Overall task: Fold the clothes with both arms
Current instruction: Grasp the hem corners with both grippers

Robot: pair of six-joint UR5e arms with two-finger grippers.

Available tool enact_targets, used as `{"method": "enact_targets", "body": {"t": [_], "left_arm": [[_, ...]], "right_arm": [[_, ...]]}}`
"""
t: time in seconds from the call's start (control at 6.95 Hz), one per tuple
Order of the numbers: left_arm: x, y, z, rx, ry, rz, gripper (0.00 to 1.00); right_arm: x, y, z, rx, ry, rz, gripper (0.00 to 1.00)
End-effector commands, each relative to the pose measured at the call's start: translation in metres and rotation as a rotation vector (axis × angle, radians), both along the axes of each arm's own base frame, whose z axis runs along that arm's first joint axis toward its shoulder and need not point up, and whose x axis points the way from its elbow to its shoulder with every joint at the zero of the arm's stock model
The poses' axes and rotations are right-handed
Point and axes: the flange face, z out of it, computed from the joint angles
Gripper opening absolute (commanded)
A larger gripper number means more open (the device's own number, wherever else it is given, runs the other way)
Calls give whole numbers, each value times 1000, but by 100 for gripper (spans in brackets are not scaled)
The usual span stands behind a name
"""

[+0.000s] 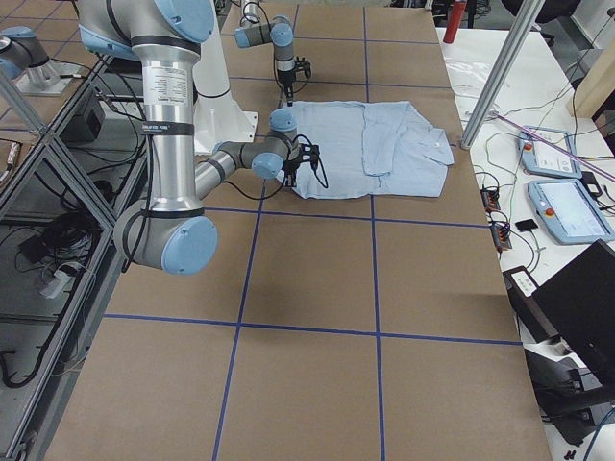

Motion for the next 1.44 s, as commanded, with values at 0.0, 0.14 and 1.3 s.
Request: {"method": "enact_targets", "body": {"t": [0.0, 0.14, 1.3], "left_arm": [[-10, -18, -2, 43, -1, 16, 0], [-14, -24, -1, 57, -5, 19, 0], [-26, -19, 10, 77, -19, 50, 0]], "right_arm": [[5, -14, -13, -4, -27, 16, 0], [12, -21, -13, -14, -33, 22, 0], [32, -37, -16, -32, -55, 34, 0]]}}
